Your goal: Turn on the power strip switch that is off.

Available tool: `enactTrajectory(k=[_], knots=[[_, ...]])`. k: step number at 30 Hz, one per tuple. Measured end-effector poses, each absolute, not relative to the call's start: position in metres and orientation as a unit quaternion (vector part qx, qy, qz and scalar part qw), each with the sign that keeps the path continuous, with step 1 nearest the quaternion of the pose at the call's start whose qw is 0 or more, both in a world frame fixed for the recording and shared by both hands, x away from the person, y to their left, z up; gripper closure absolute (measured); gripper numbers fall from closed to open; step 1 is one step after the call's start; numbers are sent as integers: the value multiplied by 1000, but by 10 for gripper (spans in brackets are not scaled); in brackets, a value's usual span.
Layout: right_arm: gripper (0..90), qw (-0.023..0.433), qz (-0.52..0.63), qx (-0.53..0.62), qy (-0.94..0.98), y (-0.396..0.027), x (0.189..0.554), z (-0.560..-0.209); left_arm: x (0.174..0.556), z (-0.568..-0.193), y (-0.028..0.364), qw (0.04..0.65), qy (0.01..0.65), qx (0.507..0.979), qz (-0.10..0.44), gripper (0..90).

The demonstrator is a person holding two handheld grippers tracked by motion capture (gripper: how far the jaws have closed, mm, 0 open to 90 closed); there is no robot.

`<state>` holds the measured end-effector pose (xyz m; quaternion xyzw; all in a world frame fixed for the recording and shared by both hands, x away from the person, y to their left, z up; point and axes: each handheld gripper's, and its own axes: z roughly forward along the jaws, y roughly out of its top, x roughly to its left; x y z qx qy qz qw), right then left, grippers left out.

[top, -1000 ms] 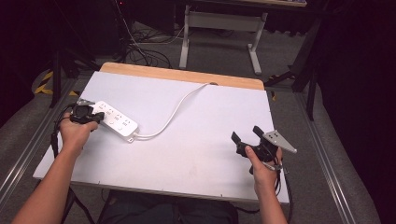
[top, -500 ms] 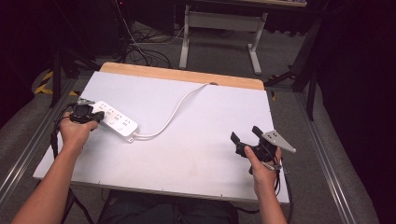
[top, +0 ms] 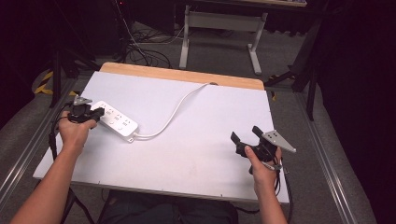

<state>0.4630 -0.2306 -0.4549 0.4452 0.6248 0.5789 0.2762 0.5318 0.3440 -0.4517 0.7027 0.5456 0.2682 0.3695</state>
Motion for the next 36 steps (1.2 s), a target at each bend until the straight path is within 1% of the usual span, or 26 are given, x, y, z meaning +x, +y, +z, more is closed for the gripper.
enactTrajectory(k=[6,8,14,15,16,18,27,29,31,36], knots=[[33,276,579,446,624,-231,463,-455,524,-444,340,391,536,692,285,819],[33,277,580,444,624,-231,462,-455,520,-442,339,398,533,691,283,787],[33,277,579,444,626,-230,463,-455,512,-433,338,415,522,683,298,756],[33,276,579,442,627,-230,463,-455,512,-433,338,416,522,682,299,728],[33,276,579,442,627,-230,463,-455,512,-433,338,416,523,682,297,728],[33,275,578,444,627,-230,463,-455,512,-433,338,418,523,681,298,680],[33,277,578,444,626,-230,463,-455,507,-430,339,431,519,670,309,657],[33,277,578,443,626,-230,463,-455,506,-430,340,442,518,667,301,630],[33,277,579,444,626,-230,463,-455,504,-428,341,456,515,662,296,584],[33,277,579,444,626,-230,463,-455,502,-426,340,466,509,658,303,541]])
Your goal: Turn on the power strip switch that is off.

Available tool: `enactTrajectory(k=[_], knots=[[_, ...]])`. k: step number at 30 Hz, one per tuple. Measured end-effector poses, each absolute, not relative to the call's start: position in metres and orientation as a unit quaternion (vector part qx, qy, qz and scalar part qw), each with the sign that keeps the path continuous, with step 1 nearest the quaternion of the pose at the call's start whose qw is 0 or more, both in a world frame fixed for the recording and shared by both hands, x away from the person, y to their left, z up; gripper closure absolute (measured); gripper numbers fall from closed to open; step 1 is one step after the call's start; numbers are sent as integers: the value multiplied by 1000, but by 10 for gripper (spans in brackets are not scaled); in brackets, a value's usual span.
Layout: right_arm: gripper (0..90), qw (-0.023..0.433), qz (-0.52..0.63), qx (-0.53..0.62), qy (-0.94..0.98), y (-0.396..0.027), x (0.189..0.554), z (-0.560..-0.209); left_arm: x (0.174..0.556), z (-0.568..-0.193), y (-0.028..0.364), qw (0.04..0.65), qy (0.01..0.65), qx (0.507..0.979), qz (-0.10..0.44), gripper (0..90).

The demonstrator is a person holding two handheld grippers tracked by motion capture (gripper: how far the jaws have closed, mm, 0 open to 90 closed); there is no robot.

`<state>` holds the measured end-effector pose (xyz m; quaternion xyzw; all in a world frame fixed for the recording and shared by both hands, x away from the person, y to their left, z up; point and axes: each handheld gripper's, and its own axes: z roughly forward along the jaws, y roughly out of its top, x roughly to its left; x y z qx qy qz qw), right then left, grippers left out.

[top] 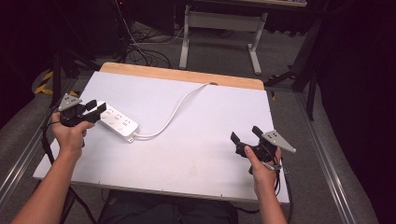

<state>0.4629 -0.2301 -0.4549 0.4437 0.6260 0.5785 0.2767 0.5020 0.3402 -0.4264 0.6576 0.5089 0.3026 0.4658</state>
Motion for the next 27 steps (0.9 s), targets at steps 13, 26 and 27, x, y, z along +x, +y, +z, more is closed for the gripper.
enactTrajectory(k=[13,26,27], knots=[[33,277,578,443,627,-230,463,-455,497,-420,338,470,519,636,324,391],[33,276,577,444,627,-230,463,-455,498,-417,335,451,550,611,348,132],[33,275,577,444,628,-230,463,-455,498,-418,335,453,551,609,347,128]])
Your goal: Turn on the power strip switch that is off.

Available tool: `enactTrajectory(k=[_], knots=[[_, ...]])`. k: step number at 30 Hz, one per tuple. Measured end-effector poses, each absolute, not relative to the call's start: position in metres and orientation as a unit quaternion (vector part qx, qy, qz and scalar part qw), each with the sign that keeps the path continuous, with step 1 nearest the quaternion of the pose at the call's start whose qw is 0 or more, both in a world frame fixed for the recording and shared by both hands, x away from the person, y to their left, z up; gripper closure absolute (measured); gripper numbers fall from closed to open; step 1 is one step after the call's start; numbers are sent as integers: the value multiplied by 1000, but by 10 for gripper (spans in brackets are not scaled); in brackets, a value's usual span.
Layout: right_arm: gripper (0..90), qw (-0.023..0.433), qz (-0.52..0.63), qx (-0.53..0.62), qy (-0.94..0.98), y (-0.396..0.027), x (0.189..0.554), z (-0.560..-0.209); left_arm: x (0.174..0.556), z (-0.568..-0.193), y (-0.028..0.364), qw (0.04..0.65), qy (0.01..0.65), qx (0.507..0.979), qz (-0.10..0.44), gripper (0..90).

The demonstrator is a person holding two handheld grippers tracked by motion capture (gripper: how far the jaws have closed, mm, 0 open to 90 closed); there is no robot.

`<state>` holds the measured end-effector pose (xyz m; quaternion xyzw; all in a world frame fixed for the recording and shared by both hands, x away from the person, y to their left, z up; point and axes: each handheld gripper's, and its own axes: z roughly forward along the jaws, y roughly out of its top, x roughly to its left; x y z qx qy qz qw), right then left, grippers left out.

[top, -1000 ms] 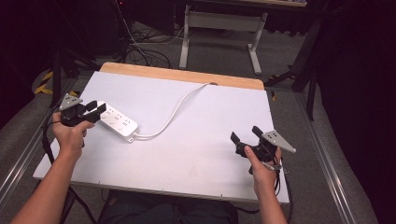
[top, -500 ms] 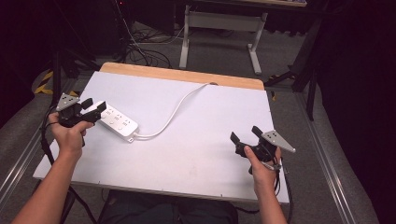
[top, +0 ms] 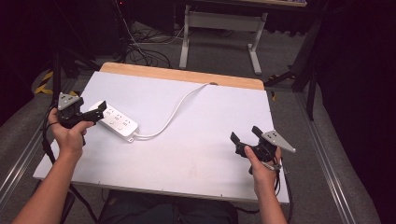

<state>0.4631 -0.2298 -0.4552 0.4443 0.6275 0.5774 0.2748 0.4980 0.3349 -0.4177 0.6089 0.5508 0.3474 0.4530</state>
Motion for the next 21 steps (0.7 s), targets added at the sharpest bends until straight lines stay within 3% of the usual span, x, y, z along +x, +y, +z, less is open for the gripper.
enactTrajectory(k=[4,9,21], knots=[[33,274,578,445,627,-229,463,-455,499,-419,333,451,546,615,347,158],[33,274,578,445,627,-229,463,-455,499,-418,332,454,538,614,356,68],[33,273,577,445,629,-229,463,-455,501,-419,332,454,541,607,365,64]])
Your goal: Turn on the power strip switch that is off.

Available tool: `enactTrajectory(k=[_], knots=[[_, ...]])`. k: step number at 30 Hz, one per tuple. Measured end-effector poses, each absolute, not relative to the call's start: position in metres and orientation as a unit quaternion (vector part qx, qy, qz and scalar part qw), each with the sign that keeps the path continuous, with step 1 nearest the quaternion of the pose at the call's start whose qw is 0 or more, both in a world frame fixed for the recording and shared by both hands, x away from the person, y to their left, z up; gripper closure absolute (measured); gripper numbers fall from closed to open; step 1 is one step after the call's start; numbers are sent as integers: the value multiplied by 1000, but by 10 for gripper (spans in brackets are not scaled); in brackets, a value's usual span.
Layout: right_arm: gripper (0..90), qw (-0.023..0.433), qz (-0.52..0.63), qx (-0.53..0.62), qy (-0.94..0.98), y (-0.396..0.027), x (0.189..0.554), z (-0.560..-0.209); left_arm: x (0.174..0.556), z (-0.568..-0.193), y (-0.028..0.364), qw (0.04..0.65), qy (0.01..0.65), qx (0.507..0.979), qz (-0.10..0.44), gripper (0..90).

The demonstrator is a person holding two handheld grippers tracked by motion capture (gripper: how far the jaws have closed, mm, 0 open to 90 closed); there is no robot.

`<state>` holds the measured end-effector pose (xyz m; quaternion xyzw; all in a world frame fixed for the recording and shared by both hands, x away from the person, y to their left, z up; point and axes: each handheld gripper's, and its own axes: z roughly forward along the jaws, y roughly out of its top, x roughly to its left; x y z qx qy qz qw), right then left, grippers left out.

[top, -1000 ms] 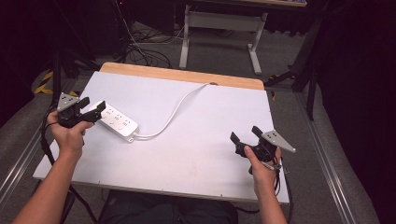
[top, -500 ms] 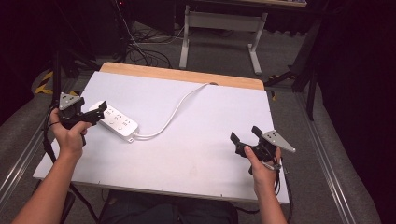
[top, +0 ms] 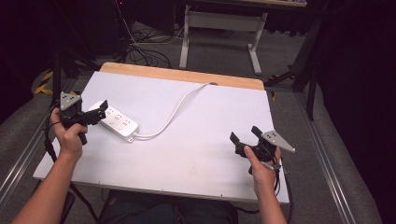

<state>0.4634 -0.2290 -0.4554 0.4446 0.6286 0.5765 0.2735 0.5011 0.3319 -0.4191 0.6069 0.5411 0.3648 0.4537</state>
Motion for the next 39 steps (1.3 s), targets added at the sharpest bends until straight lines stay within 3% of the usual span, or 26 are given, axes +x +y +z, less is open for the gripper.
enactTrajectory(k=[39], knots=[[35,273,575,443,631,-228,463,-455,502,-422,334,456,550,606,352,64]])
